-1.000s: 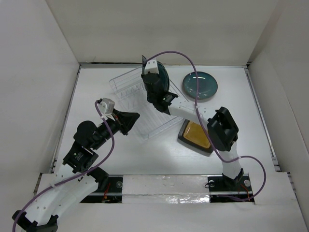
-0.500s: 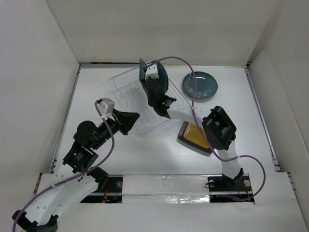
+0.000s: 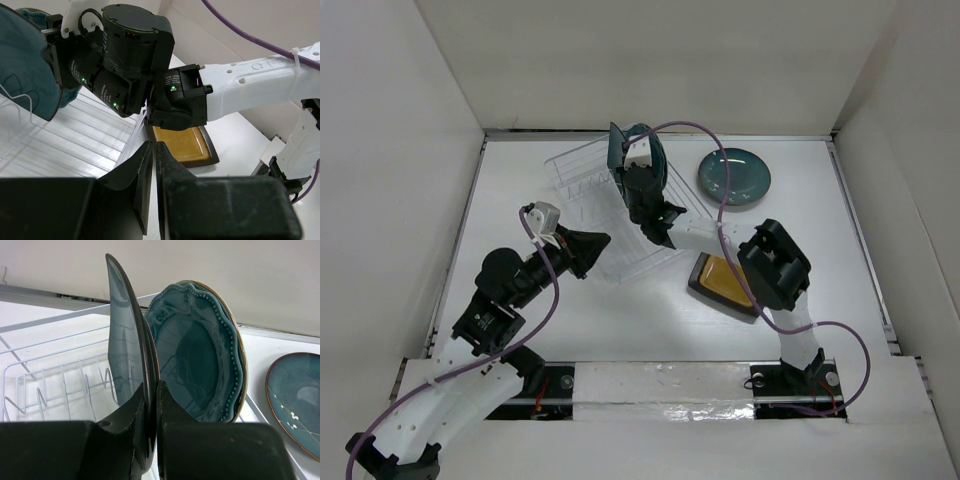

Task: Load the plates into the dish rack

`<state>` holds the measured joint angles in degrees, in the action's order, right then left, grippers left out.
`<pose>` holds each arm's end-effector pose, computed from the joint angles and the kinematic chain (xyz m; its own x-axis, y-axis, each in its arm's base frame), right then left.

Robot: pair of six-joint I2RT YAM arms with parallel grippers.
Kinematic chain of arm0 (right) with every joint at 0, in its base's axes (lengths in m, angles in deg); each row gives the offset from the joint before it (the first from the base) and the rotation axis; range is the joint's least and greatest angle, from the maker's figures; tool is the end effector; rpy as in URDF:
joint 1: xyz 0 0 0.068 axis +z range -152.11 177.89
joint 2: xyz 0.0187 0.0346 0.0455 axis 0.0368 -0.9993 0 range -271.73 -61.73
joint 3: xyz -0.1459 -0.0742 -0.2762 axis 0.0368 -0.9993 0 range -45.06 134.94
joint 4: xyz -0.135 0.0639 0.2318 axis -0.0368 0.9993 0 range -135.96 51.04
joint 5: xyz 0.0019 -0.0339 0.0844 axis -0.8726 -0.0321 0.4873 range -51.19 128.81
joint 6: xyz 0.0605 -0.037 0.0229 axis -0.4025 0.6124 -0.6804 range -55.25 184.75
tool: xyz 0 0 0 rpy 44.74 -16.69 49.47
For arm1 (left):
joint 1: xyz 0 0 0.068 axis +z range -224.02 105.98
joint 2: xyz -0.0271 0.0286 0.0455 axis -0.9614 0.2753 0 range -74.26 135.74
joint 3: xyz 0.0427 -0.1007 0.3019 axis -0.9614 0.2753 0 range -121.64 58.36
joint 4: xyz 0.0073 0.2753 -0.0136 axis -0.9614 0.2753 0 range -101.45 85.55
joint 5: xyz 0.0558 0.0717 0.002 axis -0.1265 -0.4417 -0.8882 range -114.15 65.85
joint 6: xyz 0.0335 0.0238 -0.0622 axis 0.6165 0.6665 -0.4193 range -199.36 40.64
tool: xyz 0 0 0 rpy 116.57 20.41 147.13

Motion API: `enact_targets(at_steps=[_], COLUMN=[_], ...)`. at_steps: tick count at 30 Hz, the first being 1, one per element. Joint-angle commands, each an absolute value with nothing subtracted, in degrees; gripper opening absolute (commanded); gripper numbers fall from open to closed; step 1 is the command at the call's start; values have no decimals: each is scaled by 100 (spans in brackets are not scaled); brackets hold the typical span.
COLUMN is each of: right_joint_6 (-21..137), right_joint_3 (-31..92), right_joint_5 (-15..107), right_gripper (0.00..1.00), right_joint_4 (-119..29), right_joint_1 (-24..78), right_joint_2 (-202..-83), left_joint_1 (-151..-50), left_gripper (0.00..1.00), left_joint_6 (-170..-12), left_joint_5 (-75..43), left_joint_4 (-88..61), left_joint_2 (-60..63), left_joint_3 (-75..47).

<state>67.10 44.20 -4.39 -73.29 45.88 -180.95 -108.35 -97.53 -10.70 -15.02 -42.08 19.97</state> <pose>0.3986 0.3785 0.3038 -0.0271 -0.0749 -0.9968 -0.0851 0.9937 -0.0723 0.1071 -0.0908 0.3912 -0.0969 -0.3011 -0.9487 0.7447 0.6105 -0.2698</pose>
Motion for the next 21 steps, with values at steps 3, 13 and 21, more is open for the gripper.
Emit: enact_targets(at_steps=[3, 13, 21], right_joint_6=[6667, 6756, 6712], right_joint_3=[4275, 4599, 4257], right_joint_5=[-478, -689, -742], right_gripper=[1, 18, 29], right_joint_4=[-7505, -7233, -7435], right_joint_1=[4518, 4518, 4518], right_joint_2=[-17854, -18293, -18162], left_joint_1=[-10812, -10812, -10812], left_gripper=[5, 5, 5], left_joint_6=[-9703, -9694, -9694], left_joint_5=[-1044, -1027, -1035], left_joint_4=[-1742, -1707, -1733], left_joint_2=[-4166, -4113, -4113], left_joint_3=[1828, 1828, 1828])
